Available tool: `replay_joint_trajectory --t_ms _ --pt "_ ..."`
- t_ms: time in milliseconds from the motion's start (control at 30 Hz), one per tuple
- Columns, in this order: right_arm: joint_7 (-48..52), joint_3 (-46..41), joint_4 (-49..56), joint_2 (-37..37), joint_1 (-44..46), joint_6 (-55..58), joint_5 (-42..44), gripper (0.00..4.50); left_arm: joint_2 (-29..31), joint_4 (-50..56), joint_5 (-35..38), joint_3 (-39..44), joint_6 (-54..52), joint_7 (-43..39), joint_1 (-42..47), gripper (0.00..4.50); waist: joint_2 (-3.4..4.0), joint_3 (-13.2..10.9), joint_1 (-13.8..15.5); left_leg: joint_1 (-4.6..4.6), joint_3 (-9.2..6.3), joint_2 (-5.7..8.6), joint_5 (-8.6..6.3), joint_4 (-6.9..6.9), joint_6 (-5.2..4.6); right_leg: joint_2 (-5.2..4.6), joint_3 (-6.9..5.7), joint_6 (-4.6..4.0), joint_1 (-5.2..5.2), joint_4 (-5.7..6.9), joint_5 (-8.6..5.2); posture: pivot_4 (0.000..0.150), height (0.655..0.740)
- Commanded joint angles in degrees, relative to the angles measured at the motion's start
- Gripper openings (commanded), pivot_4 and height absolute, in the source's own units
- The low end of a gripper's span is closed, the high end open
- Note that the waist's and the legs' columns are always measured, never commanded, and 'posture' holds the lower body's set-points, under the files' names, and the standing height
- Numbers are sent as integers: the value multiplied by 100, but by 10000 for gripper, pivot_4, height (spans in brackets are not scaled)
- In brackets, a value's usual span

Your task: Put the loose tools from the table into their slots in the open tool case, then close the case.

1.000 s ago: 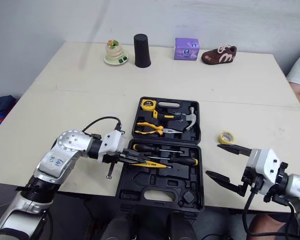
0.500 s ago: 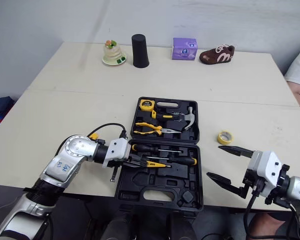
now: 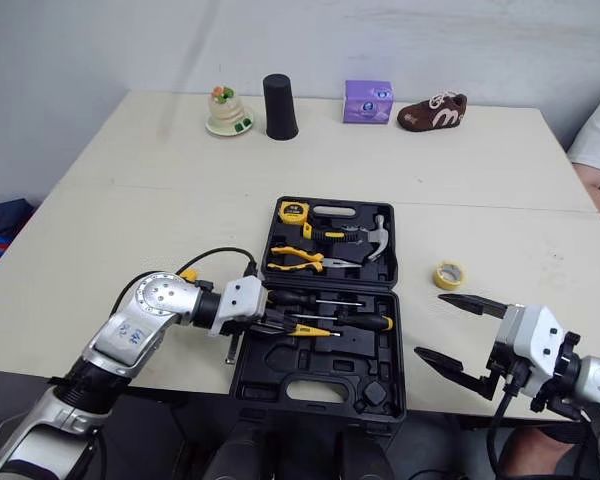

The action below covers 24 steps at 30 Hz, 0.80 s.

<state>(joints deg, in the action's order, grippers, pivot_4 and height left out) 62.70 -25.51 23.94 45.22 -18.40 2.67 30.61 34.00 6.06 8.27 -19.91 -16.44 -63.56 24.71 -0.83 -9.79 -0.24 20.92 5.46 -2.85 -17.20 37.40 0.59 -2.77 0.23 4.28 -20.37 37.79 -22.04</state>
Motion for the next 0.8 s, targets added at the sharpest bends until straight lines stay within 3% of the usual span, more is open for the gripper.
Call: replay_joint_trajectory --t_ms 33,133,267,367,500,567,600,633,800 --pt "-41 -114 12 -51 9 -83 14 45000 211 -331 -462 -475 -351 -33 -350 366 -3 22 -2 -7 1 0 0 -4 -1 0 1 0 5 -2 0 1500 7341" --pt "-24 -104 -9 -74 -22 -59 36 45000 251 -453 -557 -526 -221 26 -420 366 -3 36 -23 -76 6 -3 -16 -37 -18 4 4 -2 81 -34 -1 1500 7341" --pt "-47 -103 -139 -81 65 -143 -28 45000 274 -915 -673 -507 232 120 -477 366 3 85 -41 -81 7 -10 -33 -40 -13 6 4 -8 103 -41 -5 1500 7341" --pt "-39 -151 -201 -70 86 -174 -26 45000 -45 -671 340 77 -320 -36 -324 366 12 101 -60 -81 7 -12 -33 -39 -13 6 4 -9 103 -41 -5 1500 7341" --pt "72 -402 -307 -1 -52 -230 0 45000 -37 -630 640 558 186 -240 -34 366 3 89 -70 -75 -1 -14 -32 -34 -13 6 -3 -11 77 -37 -6 1500 7341" --pt "208 -817 -518 64 -239 -311 37 45000 -76 -433 1273 1170 86 -299 24 366 3 75 -64 -69 -1 -13 -31 -34 -12 7 -3 -11 73 -38 -6 1500 7341" --pt "269 -1000 -620 87 -314 -350 52 45000 -92 -353 1540 1426 75 -328 43 6273 3 62 -62 -67 1 -12 -32 -34 -12 6 -2 -10 72 -40 -6 1500 7341" --pt "352 -1223 -776 109 -413 -398 62 45000 13 -245 1788 1642 -67 -420 11 7168 -6 45 -57 -63 0 -12 -32 -30 -13 6 -3 -10 71 -40 -6 1500 7341" --pt "632 -2269 -1971 201 -747 -1245 -253 45000 637 -535 1853 2839 49 -82 -540 25213 -25 27 -111 -67 3 -14 -36 -44 -13 5 -6 -9 77 -67 -5 1500 7341"
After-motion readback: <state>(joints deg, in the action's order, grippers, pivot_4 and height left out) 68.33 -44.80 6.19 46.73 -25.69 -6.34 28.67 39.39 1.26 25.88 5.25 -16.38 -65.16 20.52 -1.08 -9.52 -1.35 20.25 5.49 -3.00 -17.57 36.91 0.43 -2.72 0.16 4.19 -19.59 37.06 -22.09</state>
